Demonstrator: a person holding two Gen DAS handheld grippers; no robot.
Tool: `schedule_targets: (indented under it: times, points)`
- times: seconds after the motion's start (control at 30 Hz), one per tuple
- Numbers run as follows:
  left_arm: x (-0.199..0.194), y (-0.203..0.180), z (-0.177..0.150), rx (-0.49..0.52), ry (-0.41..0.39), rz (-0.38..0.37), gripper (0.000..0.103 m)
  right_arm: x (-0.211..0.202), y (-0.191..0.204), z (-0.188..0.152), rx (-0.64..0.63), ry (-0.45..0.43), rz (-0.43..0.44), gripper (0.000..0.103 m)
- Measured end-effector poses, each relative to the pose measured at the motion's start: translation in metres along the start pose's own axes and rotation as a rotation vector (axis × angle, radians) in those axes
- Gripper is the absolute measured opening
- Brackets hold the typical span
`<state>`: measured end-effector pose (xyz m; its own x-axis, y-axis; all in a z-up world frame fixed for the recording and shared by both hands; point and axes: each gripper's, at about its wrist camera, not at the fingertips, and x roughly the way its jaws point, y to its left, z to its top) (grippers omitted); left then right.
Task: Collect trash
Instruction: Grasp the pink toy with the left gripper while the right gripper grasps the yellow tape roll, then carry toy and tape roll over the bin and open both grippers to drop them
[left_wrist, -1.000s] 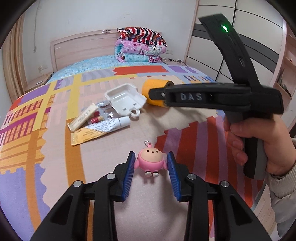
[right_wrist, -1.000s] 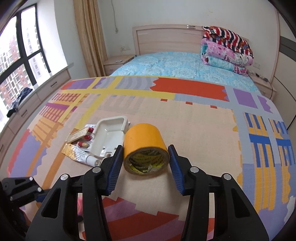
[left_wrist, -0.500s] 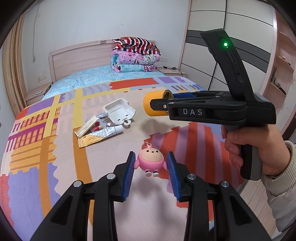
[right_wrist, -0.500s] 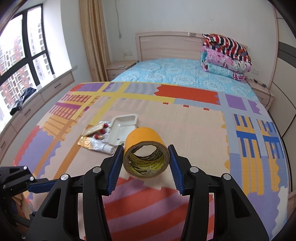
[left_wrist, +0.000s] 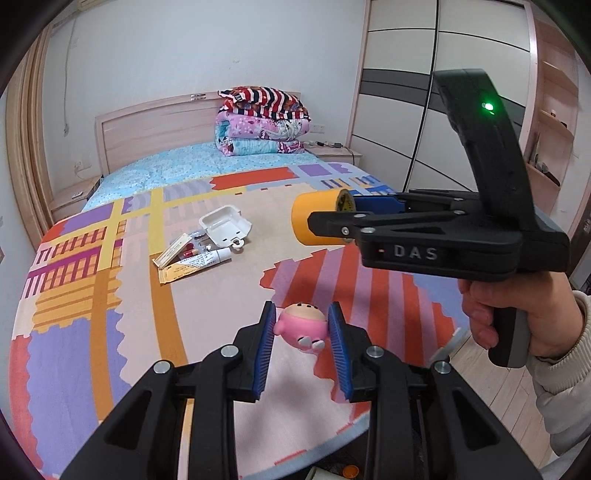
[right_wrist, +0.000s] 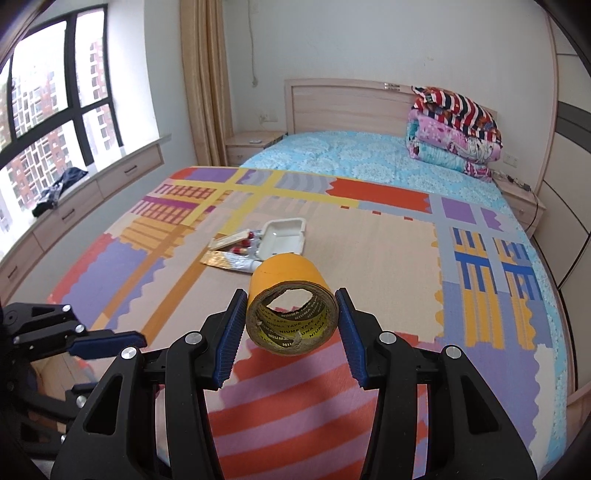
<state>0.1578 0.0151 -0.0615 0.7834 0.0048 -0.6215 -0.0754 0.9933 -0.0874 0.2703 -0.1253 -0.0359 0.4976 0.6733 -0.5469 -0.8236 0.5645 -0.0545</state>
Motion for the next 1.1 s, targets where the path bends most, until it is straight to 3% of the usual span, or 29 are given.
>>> schedule_targets:
  times: [0.57,0.77,1.1]
  points:
    - [-0.064,-0.02,-0.054,0.006,-0.027,-0.037,0.028,-0.062,0.05,-0.056,-0.043,-0.01,0.089,0.048]
    - [-0.069,-0.02,-0.084,-0.006,0.021,-0.046,0.028,-0.072,0.067,-0.086,-0.047,0.016,0.129,0.048]
    - [-0.039,-0.012,-0.15,-0.084,0.201,-0.088,0.028,-0.056,0.079,-0.139,-0.031,0.143,0.166,0.048]
